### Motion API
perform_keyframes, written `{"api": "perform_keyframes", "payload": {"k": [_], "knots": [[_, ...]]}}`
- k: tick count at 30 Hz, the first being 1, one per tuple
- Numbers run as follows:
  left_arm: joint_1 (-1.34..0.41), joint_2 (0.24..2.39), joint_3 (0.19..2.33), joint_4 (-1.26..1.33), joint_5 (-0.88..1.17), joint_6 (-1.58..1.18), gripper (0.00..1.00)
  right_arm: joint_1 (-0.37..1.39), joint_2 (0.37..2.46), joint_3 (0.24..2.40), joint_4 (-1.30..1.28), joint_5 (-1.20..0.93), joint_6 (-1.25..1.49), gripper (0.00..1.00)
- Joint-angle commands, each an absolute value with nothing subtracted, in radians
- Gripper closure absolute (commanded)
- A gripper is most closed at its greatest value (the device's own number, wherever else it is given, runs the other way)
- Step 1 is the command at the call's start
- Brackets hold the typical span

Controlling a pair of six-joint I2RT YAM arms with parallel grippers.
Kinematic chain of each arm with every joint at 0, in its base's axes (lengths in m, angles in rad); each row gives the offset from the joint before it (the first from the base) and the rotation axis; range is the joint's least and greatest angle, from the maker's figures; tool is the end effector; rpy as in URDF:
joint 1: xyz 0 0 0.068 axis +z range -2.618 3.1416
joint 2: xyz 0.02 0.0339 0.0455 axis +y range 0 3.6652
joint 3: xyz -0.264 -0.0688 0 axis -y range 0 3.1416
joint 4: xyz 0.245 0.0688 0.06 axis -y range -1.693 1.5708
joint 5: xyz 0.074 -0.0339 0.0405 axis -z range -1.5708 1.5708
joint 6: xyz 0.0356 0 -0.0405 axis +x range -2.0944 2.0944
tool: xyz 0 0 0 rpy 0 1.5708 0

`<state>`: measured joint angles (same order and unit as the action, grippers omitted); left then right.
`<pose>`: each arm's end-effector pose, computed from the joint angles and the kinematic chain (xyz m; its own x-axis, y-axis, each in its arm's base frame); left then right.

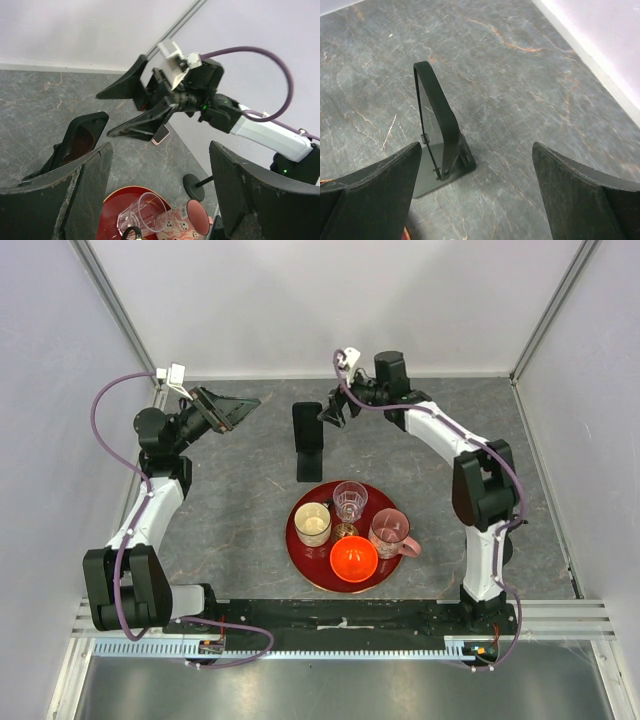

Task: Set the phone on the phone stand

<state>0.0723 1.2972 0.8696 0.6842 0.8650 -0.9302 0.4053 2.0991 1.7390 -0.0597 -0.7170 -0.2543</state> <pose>0.2916 -0.0060 0.3453 -0.3998 -0.5504 -0.7330 0.6138 0.4331 -0.6600 0.4462 0.2169 0.2702 -0.1490 -0.2703 -0.9512 -0.9156 0.4010 0.0295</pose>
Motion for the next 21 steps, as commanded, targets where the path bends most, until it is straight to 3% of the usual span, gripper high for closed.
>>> {"api": "perform_keyframes", "payload": {"k": [1, 8, 13, 17, 21], "knots": [[0.066, 1.293, 0.884, 0.727, 0.905, -0.966, 0.16, 0.354, 1.919, 1.675, -0.030, -0.580, -0.155, 0.02], [0.035, 1.304, 0.917, 0.693, 0.937, -0.966, 0.16, 0.328, 1.678, 1.504, -0.119, -0.250, -0.012, 0.02], [0.011, 1.302, 0.922, 0.655, 0.933, -0.945, 0.16, 0.328, 1.404, 1.287, -0.231, 0.154, 0.233, 0.02], [-0.043, 1.307, 0.927, 0.641, 0.934, -0.937, 0.16, 0.328, 1.171, 1.053, -0.334, 0.276, 0.383, 0.02], [-0.080, 1.304, 0.939, 0.640, 0.951, -0.950, 0.16, 0.328, 0.949, 1.028, -0.606, 0.405, 0.460, 0.02]]}}
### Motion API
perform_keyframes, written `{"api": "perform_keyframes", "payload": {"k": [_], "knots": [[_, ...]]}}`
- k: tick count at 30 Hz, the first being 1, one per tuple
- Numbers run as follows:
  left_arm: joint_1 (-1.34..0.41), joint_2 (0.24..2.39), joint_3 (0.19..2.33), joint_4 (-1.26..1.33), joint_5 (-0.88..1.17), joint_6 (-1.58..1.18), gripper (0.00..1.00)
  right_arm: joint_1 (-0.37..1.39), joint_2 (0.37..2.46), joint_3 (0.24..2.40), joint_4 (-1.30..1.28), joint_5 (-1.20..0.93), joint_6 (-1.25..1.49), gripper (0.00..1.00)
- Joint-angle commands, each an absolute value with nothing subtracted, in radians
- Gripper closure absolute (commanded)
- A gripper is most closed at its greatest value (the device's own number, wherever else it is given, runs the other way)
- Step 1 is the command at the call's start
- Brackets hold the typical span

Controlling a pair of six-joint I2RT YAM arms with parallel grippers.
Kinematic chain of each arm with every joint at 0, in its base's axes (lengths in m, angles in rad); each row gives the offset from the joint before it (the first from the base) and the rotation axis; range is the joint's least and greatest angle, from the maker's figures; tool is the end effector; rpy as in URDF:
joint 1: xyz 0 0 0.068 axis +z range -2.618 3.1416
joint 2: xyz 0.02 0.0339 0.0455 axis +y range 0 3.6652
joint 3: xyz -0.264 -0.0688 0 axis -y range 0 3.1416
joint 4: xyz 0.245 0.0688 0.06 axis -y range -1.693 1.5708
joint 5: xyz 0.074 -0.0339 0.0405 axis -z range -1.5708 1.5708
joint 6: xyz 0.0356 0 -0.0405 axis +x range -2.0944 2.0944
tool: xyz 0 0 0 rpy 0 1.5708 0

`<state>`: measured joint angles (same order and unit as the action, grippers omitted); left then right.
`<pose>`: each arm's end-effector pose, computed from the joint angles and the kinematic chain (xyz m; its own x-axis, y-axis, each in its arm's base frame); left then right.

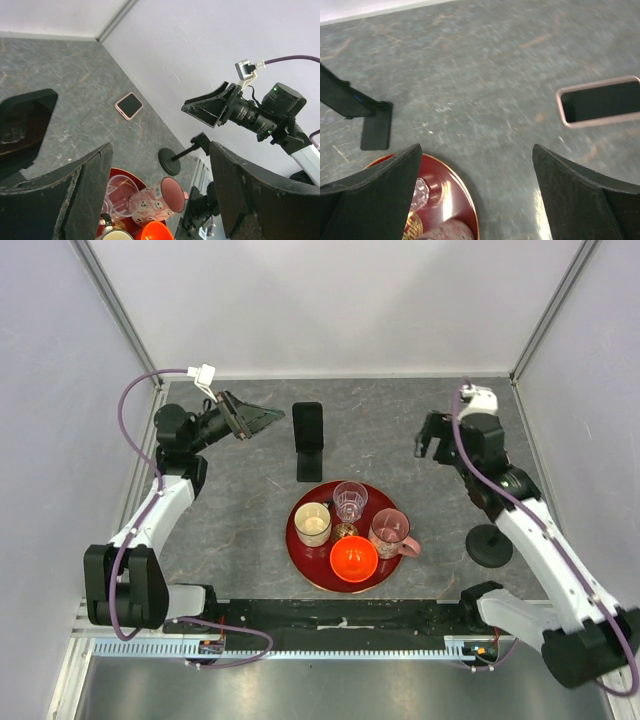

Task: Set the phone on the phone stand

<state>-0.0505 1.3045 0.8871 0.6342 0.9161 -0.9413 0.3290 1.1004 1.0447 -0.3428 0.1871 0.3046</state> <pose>0.2905 -0.0430 0.3443 -0.5237 -0.4664 -0.7129 0.6472 0.3262 -0.6889 0.2375 0.0741 0.3528 -0.3969 0.1759 -0.9009 -0.0379 0.9775 0.2076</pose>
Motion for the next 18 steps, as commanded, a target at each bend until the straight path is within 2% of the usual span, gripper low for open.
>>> {"api": "perform_keyframes", "payload": {"k": [1, 6, 12, 17, 18], "knots": [[-0.084, 1.298, 0.940, 0.640, 0.956, -0.951, 0.16, 0.328, 0.919, 1.041, -0.661, 0.441, 0.478, 0.02], [-0.095, 1.275, 0.942, 0.640, 0.956, -0.953, 0.16, 0.328, 0.758, 1.098, -0.877, 0.648, 0.581, 0.02], [-0.113, 1.282, 0.943, 0.638, 0.960, -0.953, 0.16, 0.328, 0.831, 1.153, -1.121, 0.773, 0.656, 0.02], [-0.120, 1.290, 0.943, 0.640, 0.963, -0.956, 0.16, 0.325, 0.891, 1.163, -1.209, 0.845, 0.719, 0.15], [-0.124, 1.292, 0.943, 0.640, 0.962, -0.954, 0.16, 0.322, 0.894, 1.155, -1.213, 0.827, 0.727, 0.20]]}}
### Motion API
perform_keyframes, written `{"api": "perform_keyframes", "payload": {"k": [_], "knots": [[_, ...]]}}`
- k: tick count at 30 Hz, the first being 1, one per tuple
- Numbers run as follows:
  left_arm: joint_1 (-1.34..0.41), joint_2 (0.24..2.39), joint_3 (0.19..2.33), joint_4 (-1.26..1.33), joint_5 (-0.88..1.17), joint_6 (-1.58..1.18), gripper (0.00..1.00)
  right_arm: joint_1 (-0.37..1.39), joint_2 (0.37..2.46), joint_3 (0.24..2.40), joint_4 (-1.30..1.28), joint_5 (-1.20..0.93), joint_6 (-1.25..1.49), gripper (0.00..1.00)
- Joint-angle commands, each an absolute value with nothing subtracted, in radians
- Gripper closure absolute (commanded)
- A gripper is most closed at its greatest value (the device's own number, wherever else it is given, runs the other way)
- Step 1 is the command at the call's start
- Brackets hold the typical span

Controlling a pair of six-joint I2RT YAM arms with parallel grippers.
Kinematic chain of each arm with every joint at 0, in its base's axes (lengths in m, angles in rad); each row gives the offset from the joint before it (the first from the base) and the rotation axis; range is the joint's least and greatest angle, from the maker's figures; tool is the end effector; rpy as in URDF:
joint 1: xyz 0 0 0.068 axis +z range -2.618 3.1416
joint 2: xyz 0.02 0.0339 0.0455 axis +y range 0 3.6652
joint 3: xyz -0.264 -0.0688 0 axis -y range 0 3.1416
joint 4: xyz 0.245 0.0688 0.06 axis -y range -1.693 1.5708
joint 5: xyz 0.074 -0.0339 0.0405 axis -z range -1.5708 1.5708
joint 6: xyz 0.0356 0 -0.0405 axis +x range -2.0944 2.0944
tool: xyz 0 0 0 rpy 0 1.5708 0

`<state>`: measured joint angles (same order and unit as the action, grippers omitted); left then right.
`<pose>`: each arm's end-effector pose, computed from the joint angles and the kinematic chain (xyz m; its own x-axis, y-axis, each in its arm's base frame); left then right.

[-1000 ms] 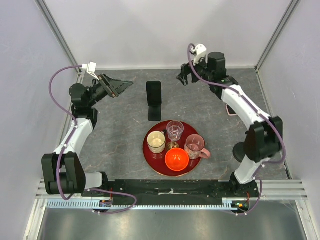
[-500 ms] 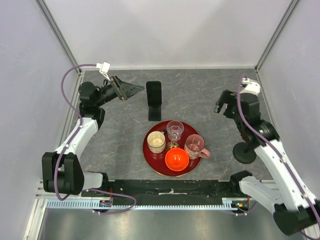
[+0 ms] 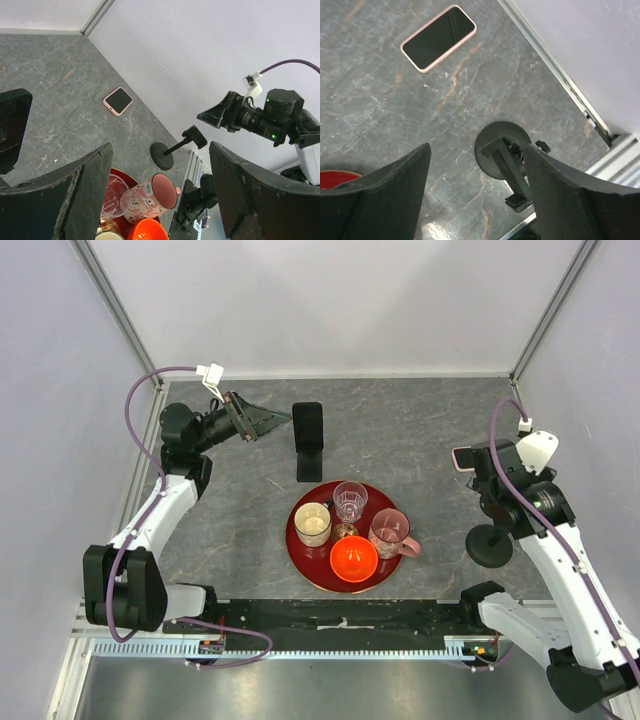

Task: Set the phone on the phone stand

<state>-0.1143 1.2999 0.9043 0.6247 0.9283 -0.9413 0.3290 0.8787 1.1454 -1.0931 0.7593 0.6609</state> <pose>0.2862 -0.0615 0.3505 -0.5485 -0.4246 -0.7203 0.6786 0.2772 -0.6802 0.1401 0.0219 0.3658 -0.4224 0.3262 -0.8457 0.5907 0.8067 0.0162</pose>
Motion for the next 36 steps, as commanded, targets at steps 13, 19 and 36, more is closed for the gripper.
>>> {"api": "perform_keyframes", "payload": {"k": [13, 19, 36], "knots": [[-0.133, 1.301, 0.942, 0.666, 0.973, -0.980, 0.16, 0.218, 0.943, 1.069, -1.178, 0.678, 0.692, 0.21], [-0.133, 1.307, 0.933, 0.704, 0.977, -1.011, 0.16, 0.192, 0.959, 1.037, -1.166, 0.624, 0.732, 0.10], [-0.140, 1.328, 0.927, 0.719, 0.980, -1.026, 0.16, 0.172, 0.989, 1.006, -1.000, 0.603, 0.635, 0.68]]}}
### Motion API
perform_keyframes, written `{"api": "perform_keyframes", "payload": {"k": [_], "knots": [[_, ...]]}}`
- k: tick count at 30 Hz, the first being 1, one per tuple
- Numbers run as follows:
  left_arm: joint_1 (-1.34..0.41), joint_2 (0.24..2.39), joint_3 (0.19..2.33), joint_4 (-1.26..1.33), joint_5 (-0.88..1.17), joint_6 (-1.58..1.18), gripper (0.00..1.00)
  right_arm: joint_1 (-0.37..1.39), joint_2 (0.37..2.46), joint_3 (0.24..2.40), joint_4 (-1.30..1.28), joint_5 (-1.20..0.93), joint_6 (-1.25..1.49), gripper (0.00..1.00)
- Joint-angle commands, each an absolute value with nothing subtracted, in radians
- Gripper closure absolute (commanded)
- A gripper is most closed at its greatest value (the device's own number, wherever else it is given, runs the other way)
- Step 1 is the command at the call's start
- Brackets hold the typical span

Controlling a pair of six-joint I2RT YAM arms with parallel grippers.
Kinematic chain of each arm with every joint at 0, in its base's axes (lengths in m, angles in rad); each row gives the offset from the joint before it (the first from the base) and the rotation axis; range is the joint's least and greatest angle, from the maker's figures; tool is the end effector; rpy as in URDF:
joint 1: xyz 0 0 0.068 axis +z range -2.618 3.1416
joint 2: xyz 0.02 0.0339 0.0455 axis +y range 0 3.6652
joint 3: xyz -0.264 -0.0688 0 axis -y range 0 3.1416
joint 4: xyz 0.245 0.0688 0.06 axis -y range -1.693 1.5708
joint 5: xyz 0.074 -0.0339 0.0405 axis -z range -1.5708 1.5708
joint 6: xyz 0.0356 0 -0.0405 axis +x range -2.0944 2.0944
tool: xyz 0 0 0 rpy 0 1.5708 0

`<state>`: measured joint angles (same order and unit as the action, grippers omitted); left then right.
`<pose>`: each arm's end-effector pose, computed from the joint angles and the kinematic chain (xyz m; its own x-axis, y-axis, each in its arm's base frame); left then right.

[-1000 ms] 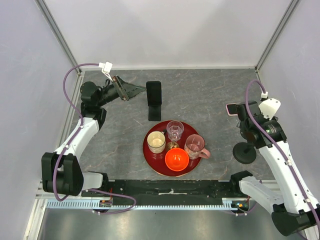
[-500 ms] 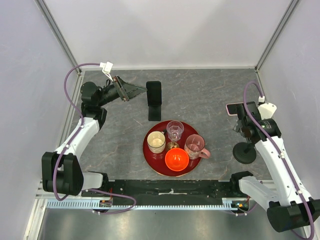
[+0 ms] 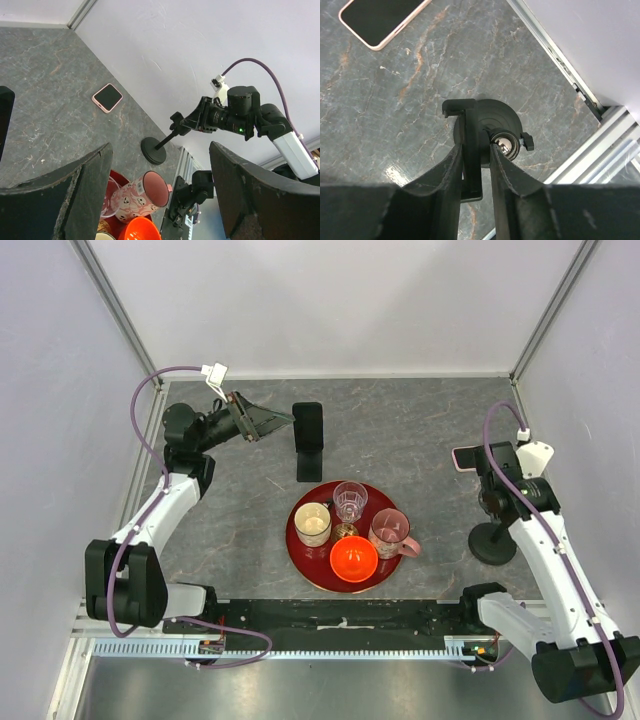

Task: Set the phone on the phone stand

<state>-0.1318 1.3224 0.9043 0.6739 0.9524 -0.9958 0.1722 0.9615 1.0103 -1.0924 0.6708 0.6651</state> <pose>0.2885 -0.0675 0.3487 -0.5833 -0.4134 -0.6991 0.6769 0.2283 -0.6998 0.1634 0.0059 0.3138 -0.5626 0.3928 -0.7274 0.6623 0.7408 -0.1122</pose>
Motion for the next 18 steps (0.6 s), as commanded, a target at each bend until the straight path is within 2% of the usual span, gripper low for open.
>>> {"api": "perform_keyframes", "payload": {"k": [1, 6, 7, 14, 18], "knots": [[-0.141, 1.330, 0.927, 0.719, 0.977, -1.026, 0.16, 0.172, 0.991, 1.011, -0.983, 0.601, 0.620, 0.73], [-0.144, 1.332, 0.928, 0.715, 0.979, -1.023, 0.16, 0.172, 0.968, 1.031, -0.875, 0.543, 0.508, 0.89], [-0.146, 1.331, 0.928, 0.716, 0.983, -1.022, 0.16, 0.172, 0.963, 1.035, -0.818, 0.517, 0.482, 1.00], [-0.152, 1.342, 0.931, 0.696, 0.980, -1.003, 0.16, 0.173, 1.014, 1.103, -0.629, 0.264, 0.261, 1.00], [-0.152, 1.344, 0.934, 0.690, 0.980, -0.994, 0.16, 0.175, 1.066, 1.120, -0.459, 0.001, 0.065, 1.00]]}}
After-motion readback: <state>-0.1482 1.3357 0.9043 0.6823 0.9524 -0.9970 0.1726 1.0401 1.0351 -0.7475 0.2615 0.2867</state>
